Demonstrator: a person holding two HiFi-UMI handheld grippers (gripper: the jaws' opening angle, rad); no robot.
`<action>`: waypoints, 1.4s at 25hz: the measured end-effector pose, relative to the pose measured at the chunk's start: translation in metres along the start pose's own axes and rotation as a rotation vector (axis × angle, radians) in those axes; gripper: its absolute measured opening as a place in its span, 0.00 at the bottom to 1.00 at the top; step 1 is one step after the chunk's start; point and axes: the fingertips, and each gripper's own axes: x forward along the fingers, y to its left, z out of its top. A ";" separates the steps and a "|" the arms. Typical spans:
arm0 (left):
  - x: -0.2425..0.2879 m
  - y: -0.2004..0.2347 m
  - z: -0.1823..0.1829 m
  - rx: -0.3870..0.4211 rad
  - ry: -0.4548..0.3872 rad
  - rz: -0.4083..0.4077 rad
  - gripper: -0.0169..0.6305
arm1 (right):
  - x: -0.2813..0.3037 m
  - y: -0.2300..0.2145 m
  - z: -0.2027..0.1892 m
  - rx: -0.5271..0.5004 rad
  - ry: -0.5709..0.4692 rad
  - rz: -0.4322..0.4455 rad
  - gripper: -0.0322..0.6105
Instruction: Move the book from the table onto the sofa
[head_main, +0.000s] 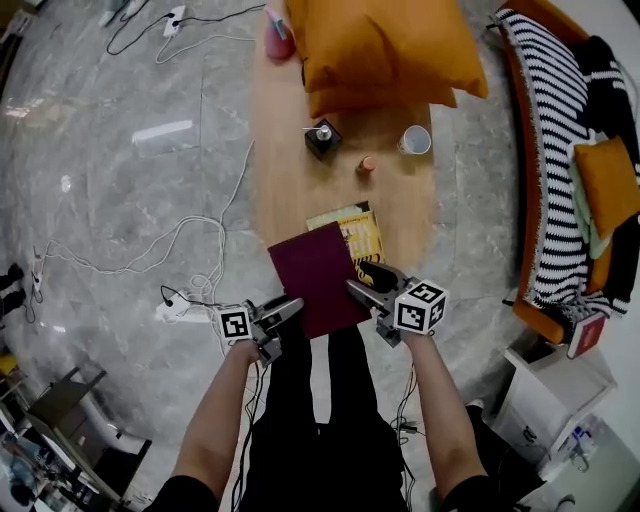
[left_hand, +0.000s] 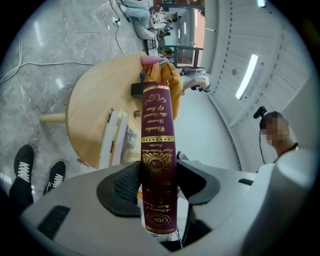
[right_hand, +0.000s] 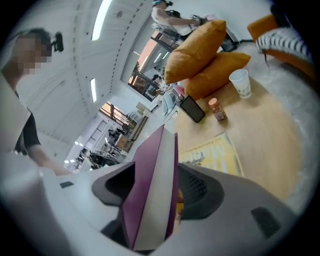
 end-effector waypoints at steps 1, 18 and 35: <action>0.000 -0.012 0.000 0.003 0.012 -0.021 0.36 | -0.004 0.004 0.003 0.060 0.001 0.040 0.47; -0.027 -0.179 0.012 0.147 0.101 -0.048 0.36 | -0.074 0.151 0.053 0.262 -0.011 0.392 0.47; -0.063 -0.290 0.065 0.233 -0.088 -0.191 0.36 | -0.081 0.244 0.093 0.302 -0.297 0.399 0.42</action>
